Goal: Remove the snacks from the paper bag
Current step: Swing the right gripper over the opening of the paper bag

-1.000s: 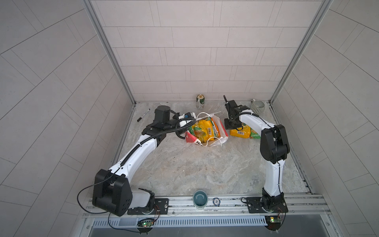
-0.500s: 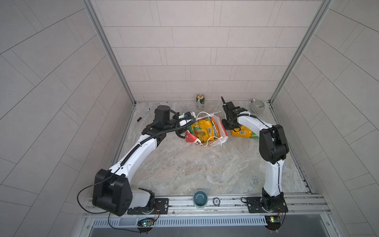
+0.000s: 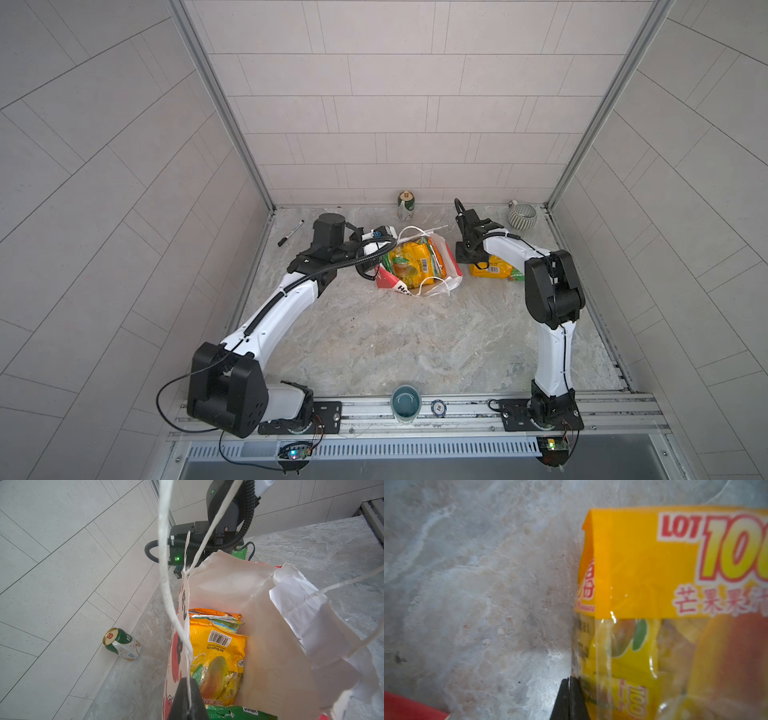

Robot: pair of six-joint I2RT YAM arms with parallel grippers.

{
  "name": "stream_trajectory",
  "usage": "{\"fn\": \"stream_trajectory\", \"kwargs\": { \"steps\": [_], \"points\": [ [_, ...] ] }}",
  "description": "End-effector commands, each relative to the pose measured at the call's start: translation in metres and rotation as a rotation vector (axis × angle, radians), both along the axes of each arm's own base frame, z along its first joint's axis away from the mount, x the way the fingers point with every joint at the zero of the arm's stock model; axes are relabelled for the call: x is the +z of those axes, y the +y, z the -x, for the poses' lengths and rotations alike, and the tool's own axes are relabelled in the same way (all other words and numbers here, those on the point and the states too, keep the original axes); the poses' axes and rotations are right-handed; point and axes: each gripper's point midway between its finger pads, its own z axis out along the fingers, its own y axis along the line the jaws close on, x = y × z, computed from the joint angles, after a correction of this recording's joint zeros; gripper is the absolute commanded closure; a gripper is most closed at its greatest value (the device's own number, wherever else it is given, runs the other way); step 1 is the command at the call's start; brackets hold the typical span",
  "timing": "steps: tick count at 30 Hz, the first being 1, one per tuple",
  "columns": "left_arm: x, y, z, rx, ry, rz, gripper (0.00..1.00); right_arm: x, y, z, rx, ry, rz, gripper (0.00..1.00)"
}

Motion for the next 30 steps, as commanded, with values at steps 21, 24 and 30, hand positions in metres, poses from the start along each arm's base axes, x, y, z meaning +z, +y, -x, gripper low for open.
{"fn": "stream_trajectory", "kwargs": {
  "steps": [21, 24, 30],
  "points": [
    [0.007, -0.016, 0.018, -0.063, -0.01, -0.041, 1.0, 0.269, 0.056, 0.068, 0.248, -0.808, -0.357, 0.98],
    [0.011, -0.016, 0.012, -0.016, 0.017, -0.051, 1.0, 0.284, 0.083, 0.103, 0.366, -0.9, -0.406, 1.0],
    [0.016, -0.017, 0.014, -0.002, 0.017, -0.053, 1.0, 0.258, 0.124, 0.133, 0.524, -0.872, -0.478, 1.0]
  ]
}}
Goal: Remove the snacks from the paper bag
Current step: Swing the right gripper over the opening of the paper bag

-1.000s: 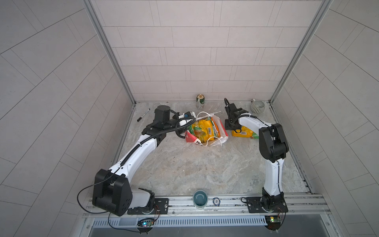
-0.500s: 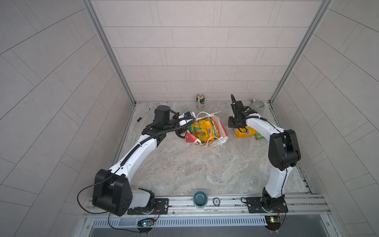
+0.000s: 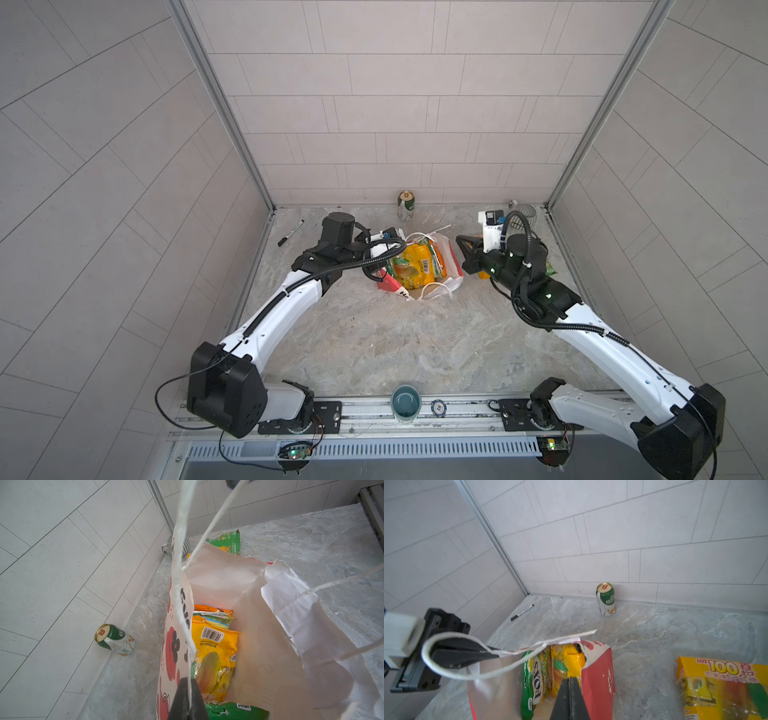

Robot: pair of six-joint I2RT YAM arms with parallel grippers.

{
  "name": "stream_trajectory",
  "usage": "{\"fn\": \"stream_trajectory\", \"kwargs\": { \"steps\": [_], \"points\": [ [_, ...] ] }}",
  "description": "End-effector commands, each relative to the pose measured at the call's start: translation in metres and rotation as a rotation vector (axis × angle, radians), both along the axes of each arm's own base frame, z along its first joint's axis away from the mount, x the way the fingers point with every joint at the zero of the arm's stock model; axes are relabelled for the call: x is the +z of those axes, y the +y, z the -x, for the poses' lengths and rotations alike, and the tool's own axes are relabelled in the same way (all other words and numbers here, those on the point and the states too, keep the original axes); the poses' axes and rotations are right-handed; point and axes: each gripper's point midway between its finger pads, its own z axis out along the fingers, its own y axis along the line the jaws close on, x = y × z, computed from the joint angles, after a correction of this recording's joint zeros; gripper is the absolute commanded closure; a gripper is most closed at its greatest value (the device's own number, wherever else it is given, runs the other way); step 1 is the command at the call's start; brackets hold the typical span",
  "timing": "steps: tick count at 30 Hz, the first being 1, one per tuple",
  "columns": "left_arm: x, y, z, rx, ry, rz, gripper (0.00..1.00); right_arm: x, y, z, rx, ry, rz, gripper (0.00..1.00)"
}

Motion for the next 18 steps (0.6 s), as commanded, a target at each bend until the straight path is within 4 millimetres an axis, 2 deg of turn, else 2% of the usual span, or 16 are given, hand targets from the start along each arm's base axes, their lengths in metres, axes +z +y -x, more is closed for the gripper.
{"fn": "stream_trajectory", "kwargs": {
  "steps": [1, 6, 11, 15, 18],
  "points": [
    [0.021, -0.005, 0.005, -0.017, -0.025, 0.025, 1.0, -0.006, 0.025, 0.003, 0.1, -0.017, 0.024, 1.0],
    [0.028, -0.006, 0.006, -0.009, -0.036, 0.047, 1.0, -0.028, 0.059, 0.014, 0.188, 0.009, 0.093, 1.0],
    [0.027, -0.005, -0.002, 0.039, -0.026, 0.043, 1.0, -0.062, 0.081, 0.025, 0.232, 0.036, 0.163, 1.0],
    [0.029, -0.005, -0.004, 0.05, -0.014, 0.05, 1.0, -0.086, 0.083, 0.037, 0.236, 0.023, 0.173, 1.0],
    [0.032, -0.007, -0.002, 0.036, -0.007, 0.063, 1.0, -0.095, 0.08, 0.044, 0.233, -0.002, 0.167, 1.0]
  ]
}}
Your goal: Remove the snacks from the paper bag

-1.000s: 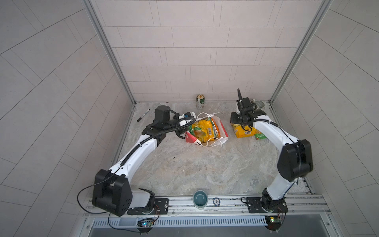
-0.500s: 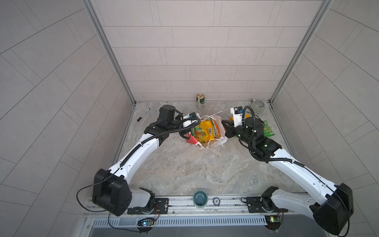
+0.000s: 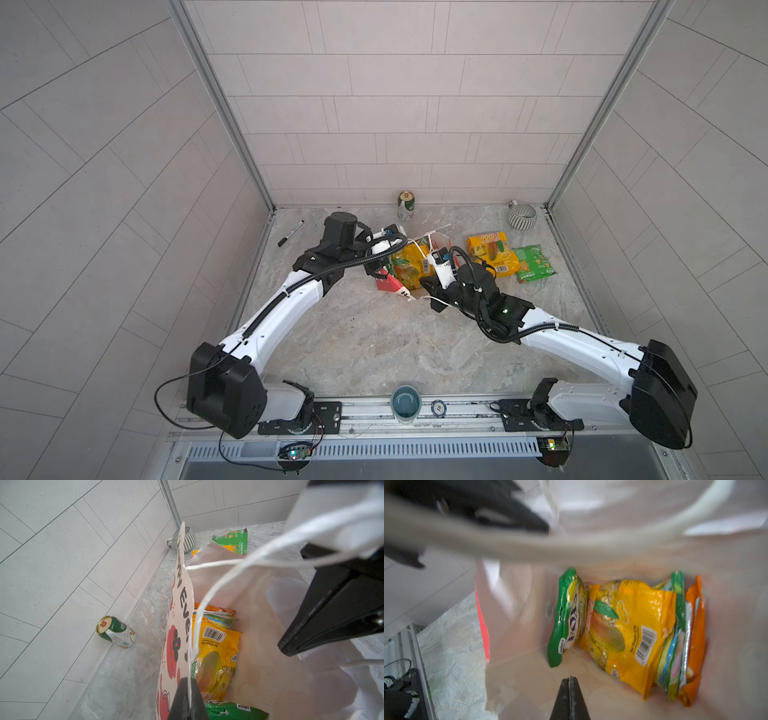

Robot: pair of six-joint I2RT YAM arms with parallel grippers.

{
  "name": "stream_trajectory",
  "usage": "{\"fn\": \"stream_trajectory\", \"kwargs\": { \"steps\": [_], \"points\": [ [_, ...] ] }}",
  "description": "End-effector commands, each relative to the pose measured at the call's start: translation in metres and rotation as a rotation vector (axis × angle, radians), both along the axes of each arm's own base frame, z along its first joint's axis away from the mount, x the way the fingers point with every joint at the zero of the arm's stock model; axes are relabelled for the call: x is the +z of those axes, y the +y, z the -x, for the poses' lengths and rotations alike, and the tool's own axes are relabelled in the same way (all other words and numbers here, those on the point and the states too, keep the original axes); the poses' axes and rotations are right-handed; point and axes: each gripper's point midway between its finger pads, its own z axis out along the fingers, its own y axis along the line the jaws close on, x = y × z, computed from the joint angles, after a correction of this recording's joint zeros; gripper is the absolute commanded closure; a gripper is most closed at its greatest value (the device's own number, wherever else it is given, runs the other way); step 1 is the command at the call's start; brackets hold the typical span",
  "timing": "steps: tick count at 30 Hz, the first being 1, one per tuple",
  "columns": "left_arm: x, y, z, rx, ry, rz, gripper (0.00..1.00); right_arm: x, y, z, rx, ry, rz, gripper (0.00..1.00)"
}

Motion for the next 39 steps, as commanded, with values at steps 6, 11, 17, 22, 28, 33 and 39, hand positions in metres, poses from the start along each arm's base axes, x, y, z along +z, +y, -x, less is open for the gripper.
{"fn": "stream_trajectory", "kwargs": {
  "steps": [6, 11, 17, 22, 28, 33, 39],
  "points": [
    [0.029, -0.014, 0.013, -0.09, -0.03, 0.074, 1.0, 0.001, -0.019, 0.0, -0.08, -0.131, -0.037, 1.0],
    [0.025, -0.017, 0.021, -0.136, -0.038, 0.062, 1.0, 0.031, -0.021, -0.004, -0.103, -0.163, -0.07, 0.98],
    [0.026, -0.019, 0.026, -0.164, -0.051, 0.07, 1.0, 0.056, -0.029, -0.01, -0.135, -0.224, -0.074, 0.97],
    [0.025, -0.02, 0.03, -0.18, -0.055, 0.074, 1.0, 0.071, -0.029, -0.025, -0.179, -0.241, -0.082, 0.97],
    [0.027, -0.021, 0.028, -0.175, -0.057, 0.082, 1.0, 0.06, -0.027, -0.05, -0.244, -0.187, -0.08, 0.95],
    [0.026, -0.02, 0.027, -0.168, -0.06, 0.078, 1.0, 0.038, -0.03, -0.065, -0.282, -0.131, -0.066, 0.94],
    [0.026, -0.02, 0.025, -0.158, -0.057, 0.077, 1.0, 0.019, -0.025, -0.064, -0.254, -0.146, -0.08, 0.94]
  ]
}}
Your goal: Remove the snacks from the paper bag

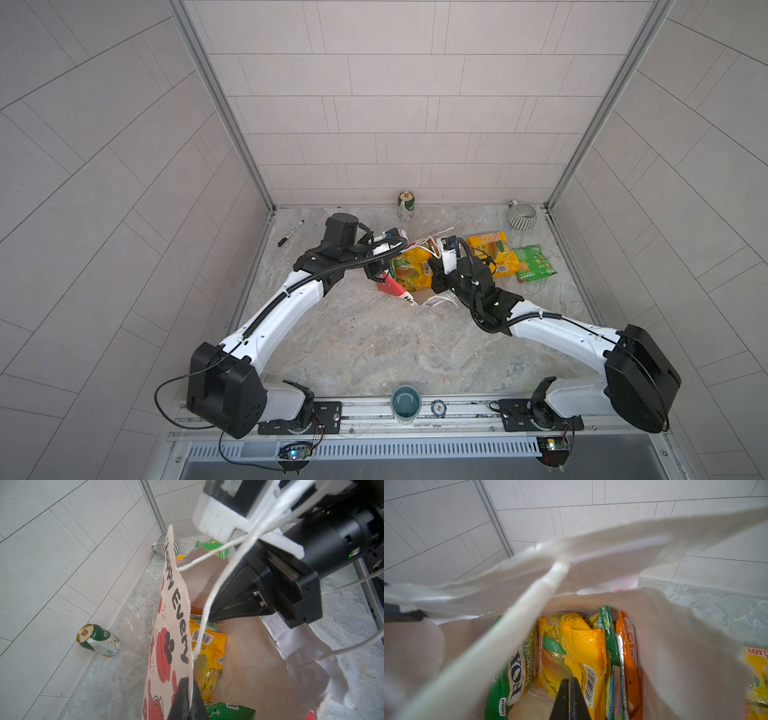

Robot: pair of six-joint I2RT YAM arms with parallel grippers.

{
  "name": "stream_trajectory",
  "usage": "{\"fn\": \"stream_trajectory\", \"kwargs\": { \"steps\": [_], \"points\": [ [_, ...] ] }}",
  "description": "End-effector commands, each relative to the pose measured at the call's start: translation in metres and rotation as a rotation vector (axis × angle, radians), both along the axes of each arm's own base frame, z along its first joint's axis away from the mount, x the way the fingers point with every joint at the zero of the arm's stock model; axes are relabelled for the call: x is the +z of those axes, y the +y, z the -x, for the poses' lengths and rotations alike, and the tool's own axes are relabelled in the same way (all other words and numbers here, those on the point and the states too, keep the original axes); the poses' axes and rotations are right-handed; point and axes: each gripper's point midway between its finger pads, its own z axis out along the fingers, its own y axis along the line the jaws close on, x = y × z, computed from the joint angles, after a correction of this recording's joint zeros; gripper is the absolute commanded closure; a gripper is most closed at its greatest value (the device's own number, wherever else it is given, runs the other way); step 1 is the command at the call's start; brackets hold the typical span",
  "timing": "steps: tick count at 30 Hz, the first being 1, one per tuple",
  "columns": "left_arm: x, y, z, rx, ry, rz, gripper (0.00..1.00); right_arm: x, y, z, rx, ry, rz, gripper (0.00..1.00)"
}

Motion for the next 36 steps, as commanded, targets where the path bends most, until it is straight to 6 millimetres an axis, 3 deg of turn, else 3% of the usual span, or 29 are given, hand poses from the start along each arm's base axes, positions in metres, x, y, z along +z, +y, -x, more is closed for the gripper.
{"fn": "stream_trajectory", "kwargs": {
  "steps": [1, 12, 17, 27, 32, 36],
  "points": [
    [0.028, -0.011, 0.009, -0.068, -0.083, 0.065, 1.0, 0.006, 0.003, -0.003, 0.0, -0.031, -0.042, 0.94],
    [0.024, -0.01, 0.004, -0.048, -0.071, 0.051, 1.0, 0.018, -0.01, 0.009, -0.051, -0.009, -0.208, 0.94],
    [0.024, -0.011, 0.003, -0.048, -0.06, 0.054, 1.0, 0.007, 0.001, 0.022, 0.023, -0.02, -0.193, 0.99],
    [0.024, -0.01, 0.005, -0.052, -0.074, 0.054, 1.0, -0.014, 0.029, 0.024, 0.125, -0.009, -0.042, 1.0],
    [0.025, -0.011, 0.005, -0.054, -0.068, 0.059, 1.0, -0.028, 0.035, 0.018, 0.109, 0.022, 0.008, 1.0],
    [0.023, -0.011, 0.007, -0.062, -0.075, 0.054, 1.0, -0.025, 0.035, 0.007, 0.053, 0.076, 0.018, 0.98]
  ]
}}
